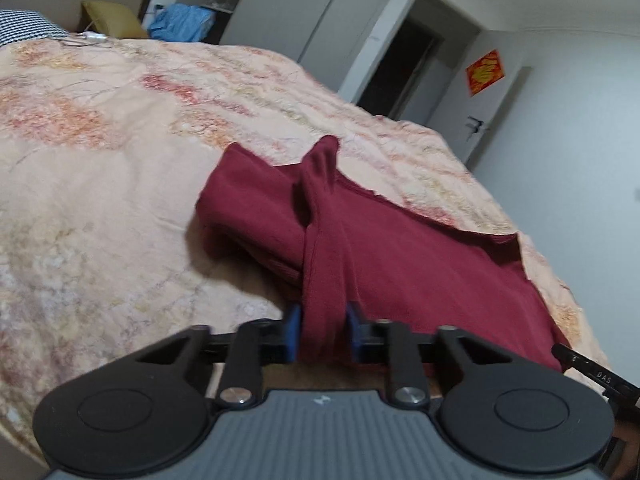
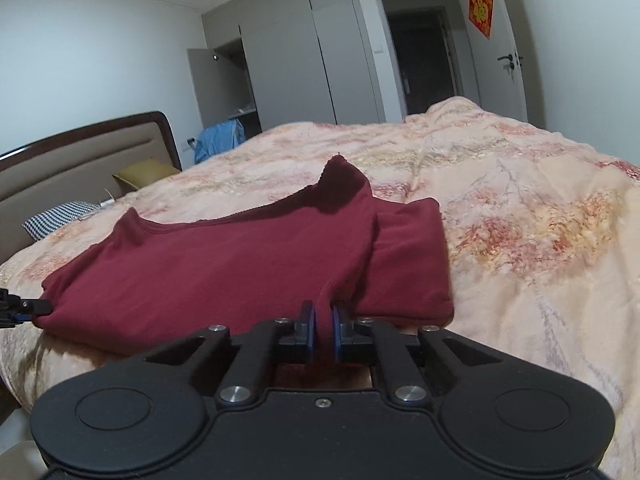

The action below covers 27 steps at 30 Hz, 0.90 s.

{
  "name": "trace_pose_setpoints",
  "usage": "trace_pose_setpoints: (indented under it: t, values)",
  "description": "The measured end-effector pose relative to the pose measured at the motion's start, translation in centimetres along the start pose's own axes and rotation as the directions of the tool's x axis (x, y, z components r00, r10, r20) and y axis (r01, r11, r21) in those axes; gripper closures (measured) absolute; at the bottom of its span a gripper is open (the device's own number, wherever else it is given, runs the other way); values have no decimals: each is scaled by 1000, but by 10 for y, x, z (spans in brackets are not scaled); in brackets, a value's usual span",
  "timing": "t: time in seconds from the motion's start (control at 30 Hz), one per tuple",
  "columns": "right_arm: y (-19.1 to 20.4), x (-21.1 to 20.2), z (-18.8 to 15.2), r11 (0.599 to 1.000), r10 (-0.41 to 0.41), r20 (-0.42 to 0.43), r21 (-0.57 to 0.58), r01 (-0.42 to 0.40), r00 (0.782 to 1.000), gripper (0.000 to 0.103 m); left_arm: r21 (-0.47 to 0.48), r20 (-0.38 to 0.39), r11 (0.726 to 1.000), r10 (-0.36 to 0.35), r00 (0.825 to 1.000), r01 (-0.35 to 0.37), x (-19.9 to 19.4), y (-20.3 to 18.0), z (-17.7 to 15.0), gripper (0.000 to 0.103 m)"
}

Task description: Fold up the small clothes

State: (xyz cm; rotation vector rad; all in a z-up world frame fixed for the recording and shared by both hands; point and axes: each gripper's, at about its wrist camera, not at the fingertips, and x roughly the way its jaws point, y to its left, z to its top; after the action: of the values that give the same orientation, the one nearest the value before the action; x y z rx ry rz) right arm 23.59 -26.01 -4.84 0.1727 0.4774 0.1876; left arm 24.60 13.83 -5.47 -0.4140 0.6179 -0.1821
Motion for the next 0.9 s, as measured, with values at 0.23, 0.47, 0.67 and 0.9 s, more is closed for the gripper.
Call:
trace_pose_setpoints:
  t: [0.23, 0.47, 0.67, 0.9]
  values:
    - [-8, -24, 33, 999, 12, 6, 37, -12, 1000, 96, -49, -1, 995, 86, 996, -86, -26, -8, 11, 97]
    - [-7, -15, 4, 999, -33, -82, 9, 34, 996, 95, -147, -44, 977, 147, 988, -152, -24, 21, -1, 103]
    - [-1, -19, 1, 998, -63, -62, -9, 62, 996, 82, -124, -27, 983, 135, 990, -138, -41, 27, -8, 103]
    - [20, -29, -2, 989, -94, -13, -114, 92, 996, 32, -86, -10, 980, 179, 984, -180, -49, 18, -6, 45]
